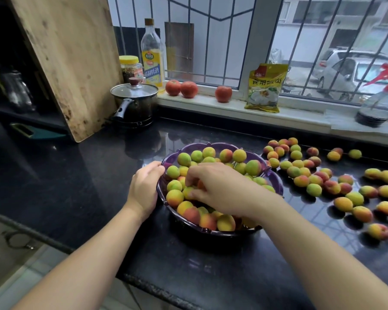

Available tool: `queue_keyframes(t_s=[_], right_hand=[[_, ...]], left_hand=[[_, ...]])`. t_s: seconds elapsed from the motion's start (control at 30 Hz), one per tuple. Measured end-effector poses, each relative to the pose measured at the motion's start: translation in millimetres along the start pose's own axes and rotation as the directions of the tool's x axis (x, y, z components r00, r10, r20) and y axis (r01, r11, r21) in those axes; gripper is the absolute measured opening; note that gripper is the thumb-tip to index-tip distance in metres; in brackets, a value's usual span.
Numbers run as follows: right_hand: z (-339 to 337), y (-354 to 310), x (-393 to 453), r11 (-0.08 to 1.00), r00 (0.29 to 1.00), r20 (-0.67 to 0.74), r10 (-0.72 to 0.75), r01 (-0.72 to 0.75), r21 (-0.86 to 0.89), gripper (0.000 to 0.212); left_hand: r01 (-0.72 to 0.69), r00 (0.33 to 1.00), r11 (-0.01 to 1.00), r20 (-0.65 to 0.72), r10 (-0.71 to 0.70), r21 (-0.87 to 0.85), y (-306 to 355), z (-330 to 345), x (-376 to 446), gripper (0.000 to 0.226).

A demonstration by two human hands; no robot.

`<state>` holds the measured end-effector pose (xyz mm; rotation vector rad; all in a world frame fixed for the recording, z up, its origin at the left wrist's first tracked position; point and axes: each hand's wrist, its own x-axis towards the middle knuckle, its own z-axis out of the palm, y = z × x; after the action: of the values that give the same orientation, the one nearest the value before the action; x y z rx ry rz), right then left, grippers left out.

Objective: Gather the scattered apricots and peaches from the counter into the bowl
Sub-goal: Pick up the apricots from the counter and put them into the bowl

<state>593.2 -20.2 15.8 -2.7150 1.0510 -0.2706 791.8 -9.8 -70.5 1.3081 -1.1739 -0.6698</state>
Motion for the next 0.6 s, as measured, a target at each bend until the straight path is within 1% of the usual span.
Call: queue_keyframes(t_s=[0.03, 0.07, 0.1, 0.17, 0.23, 0.3, 0.33, 0.37, 0.4, 0.43, 0.47, 0.53, 0.57, 0.6], right_hand=[[-3.4, 3.9, -0.5, 1.0, 1.0, -0.022, -0.005, 0.005, 0.022, 0.013], [-9.9, 9.5, -0.6, 0.998, 0.997, -0.074, 0.012, -0.008, 0.055, 0.015], [-18.2, 17.7, -0.8, 0.994, 0.988, -0.147, 0.05, -0.035, 0.099, 0.016], [-38.5, 43.4, -3.8, 0.975, 0.942, -0.292, 0.168, -0.116, 0.189, 0.016], [-52.1, 79.7, -10.9, 0.937, 0.857, -0.4, 0.324, -0.232, 0.262, 0.018], [-51.5, 118.0, -19.5, 0.853, 0.729, -0.449, 0.517, -0.396, 0.339, 0.021], [-46.4, 134.4, -22.9, 0.796, 0.662, -0.442, 0.605, -0.491, 0.354, 0.023], [-39.9, 147.1, -25.2, 0.742, 0.611, -0.422, 0.669, -0.576, 0.342, 0.025], [-32.8, 156.9, -25.7, 0.703, 0.584, -0.398, 0.707, -0.638, 0.313, 0.027], [-26.2, 164.2, -25.1, 0.695, 0.588, -0.382, 0.713, -0.663, 0.277, 0.029], [-19.8, 167.8, -23.7, 0.715, 0.62, -0.369, 0.692, -0.658, 0.236, 0.03], [-8.2, 169.4, -18.9, 0.791, 0.735, -0.314, 0.601, -0.603, 0.102, 0.035], [-3.6, 169.5, -15.1, 0.813, 0.784, -0.251, 0.568, -0.582, 0.019, 0.037], [-0.8, 169.2, -10.0, 0.814, 0.805, -0.182, 0.564, -0.58, -0.044, 0.037]], left_hand=[[0.003, 1.0, 1.0, 0.004, -0.003, -0.005, -1.0, -0.4, 0.5, 0.039], [0.008, 1.0, 1.0, 0.008, -0.008, -0.011, -1.7, -0.6, 0.8, 0.042], [0.011, 1.0, 1.0, 0.011, -0.011, -0.014, -3.5, -1.3, 1.7, 0.045], [0.013, 1.0, 1.0, 0.021, -0.013, -0.014, -3.6, -1.3, 2.3, 0.047], [0.017, 0.999, 1.0, 0.03, -0.016, -0.025, -3.3, -0.9, 2.7, 0.047], [0.016, 1.0, 1.0, 0.027, -0.016, -0.014, -3.0, -0.8, 2.6, 0.045], [0.011, 1.0, 1.0, 0.024, -0.011, -0.004, -2.6, -0.5, 2.4, 0.044], [0.007, 1.0, 1.0, 0.022, -0.007, 0.001, -2.3, -0.6, 2.1, 0.043], [0.004, 1.0, 1.0, 0.021, -0.004, 0.0, -1.7, -0.8, 1.8, 0.045], [0.002, 1.0, 1.0, 0.021, -0.002, -0.003, -1.7, -0.9, 1.7, 0.049], [0.002, 1.0, 1.0, 0.019, -0.002, -0.007, -0.5, -0.6, 0.9, 0.052], [0.004, 1.0, 1.0, 0.013, -0.004, -0.007, 1.0, -0.3, 0.5, 0.055], [0.005, 1.0, 1.0, 0.012, -0.005, -0.008, 1.4, 0.0, 0.2, 0.056], [0.007, 1.0, 1.0, 0.01, -0.007, -0.008, 1.2, -0.3, 0.2, 0.056]])
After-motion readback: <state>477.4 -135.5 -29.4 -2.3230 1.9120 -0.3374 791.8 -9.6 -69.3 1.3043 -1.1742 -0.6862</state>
